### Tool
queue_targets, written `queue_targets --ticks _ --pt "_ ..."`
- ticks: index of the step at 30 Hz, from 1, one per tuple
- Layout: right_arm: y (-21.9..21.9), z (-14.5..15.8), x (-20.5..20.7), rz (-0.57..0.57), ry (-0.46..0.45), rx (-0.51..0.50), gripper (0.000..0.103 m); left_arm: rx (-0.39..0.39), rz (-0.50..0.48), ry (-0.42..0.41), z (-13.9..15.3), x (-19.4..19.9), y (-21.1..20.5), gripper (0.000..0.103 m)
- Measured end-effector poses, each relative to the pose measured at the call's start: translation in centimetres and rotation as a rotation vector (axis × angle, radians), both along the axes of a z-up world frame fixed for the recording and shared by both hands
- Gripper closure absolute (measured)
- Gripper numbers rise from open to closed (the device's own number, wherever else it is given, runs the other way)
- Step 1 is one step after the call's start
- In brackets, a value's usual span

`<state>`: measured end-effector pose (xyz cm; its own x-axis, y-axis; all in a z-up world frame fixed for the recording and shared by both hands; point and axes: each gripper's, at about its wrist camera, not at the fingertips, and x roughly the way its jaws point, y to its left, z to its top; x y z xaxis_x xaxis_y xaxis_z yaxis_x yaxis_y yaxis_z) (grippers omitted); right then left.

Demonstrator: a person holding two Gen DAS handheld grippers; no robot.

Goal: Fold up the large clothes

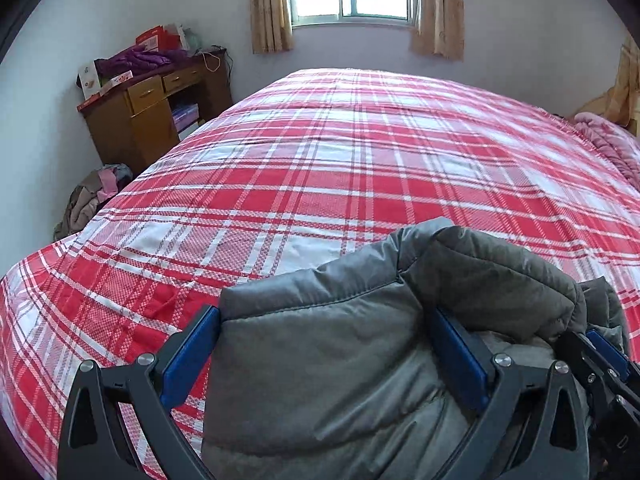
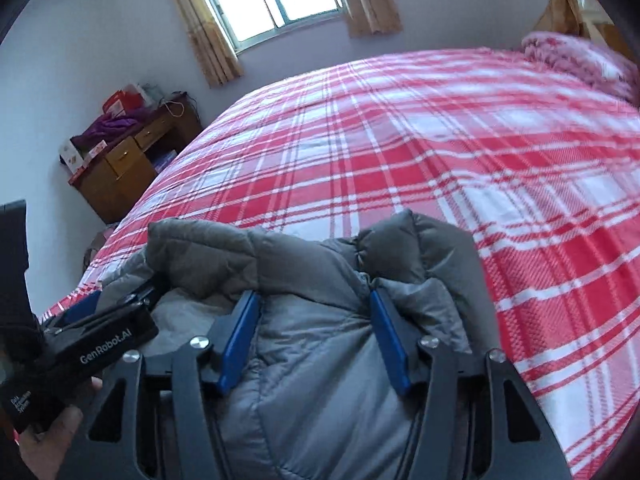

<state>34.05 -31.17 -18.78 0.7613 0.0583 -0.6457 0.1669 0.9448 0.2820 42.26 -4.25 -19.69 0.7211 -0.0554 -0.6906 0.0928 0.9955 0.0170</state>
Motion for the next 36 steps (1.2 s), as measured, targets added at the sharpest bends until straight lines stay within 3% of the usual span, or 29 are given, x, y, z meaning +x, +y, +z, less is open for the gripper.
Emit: queue_targets --ticks 8,25,29,32,33,36 --pt "0.1 -0.4 0.8 0.001 0.036 0.019 0.044 0.067 0.018 -0.003 -0.9 0.2 -0.8 0.001" --pt "0.1 -0.7 1.2 0.001 0.041 0.007 0.044 0.055 0.008 0.014 -1.1 0.6 -0.7 0.001" --pt "0.1 -0.6 1.5 0.001 0.050 -0.003 0.043 0.018 -0.076 0.108 -0.1 1.0 0.2 0.001" --pt "0.1 0.8 0.4 0.020 0.066 -0.025 0.040 -0.013 -0.140 0.068 3.0 -2.2 3.0 0.001" --pt "0.0 1.4 -0.5 0.016 0.050 -0.016 0.034 -0.009 -0.153 0.048 3.6 -3.4 3.7 0.001" --pt "-0.8 3.8 -5.0 -0.050 -0.034 -0.056 0.025 -0.053 -0.180 0.051 3.4 -7.2 6.6 0.001"
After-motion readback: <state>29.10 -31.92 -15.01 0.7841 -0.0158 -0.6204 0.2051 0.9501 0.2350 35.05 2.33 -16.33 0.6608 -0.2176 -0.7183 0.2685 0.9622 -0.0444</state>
